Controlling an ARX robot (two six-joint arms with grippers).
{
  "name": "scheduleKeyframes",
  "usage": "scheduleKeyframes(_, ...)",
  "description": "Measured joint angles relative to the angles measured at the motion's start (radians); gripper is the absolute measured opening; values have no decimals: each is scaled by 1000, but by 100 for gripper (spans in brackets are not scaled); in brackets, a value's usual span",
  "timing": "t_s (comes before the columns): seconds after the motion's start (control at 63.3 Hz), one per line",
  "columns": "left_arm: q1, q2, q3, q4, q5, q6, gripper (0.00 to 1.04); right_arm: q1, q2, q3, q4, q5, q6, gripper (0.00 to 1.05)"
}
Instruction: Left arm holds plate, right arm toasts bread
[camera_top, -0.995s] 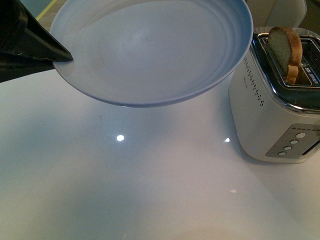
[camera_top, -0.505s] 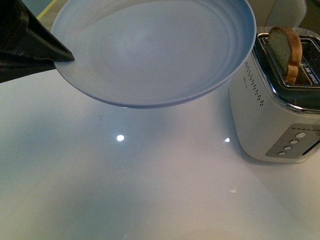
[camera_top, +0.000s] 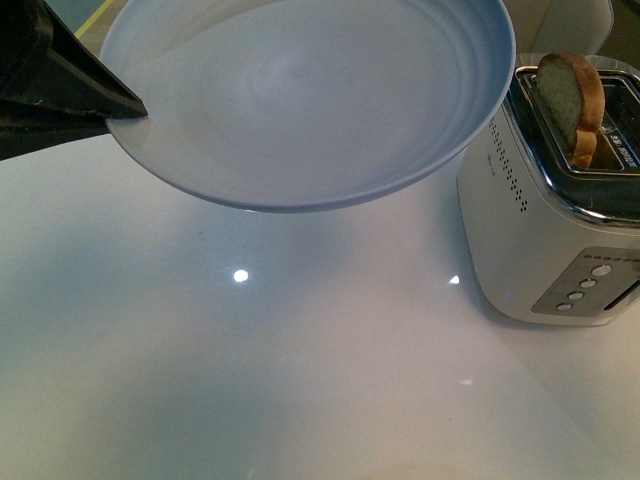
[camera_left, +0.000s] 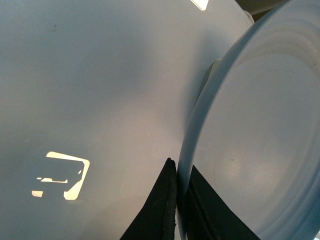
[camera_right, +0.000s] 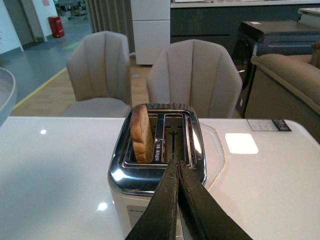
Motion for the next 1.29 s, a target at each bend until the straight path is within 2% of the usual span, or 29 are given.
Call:
scheduleKeyframes(0.3,0,-2,0,0,2,2,3,0,0,0,0,0,0,57)
scheduleKeyframes(0.363,0,-2,0,0,1,2,3,0,-1,0,0,0,0,71)
scheduleKeyframes(0.521,0,-2,-1,0,3,2,3,0,-1,0,0,0,0,97)
scheduleKeyframes(0.726,10,-2,-13,5,10,7,3,0,-1,0,0,0,0,96)
scheduleKeyframes(0.916,73,-1,-27,23,39,54,3,0,-1,0,0,0,0,96)
scheduleKeyframes(1.089,185,19,-71,61,86,132,3,0,-1,0,0,0,0,96)
scheduleKeyframes(1.295,376,77,-144,129,171,254,3,0,-1,0,0,0,0,96)
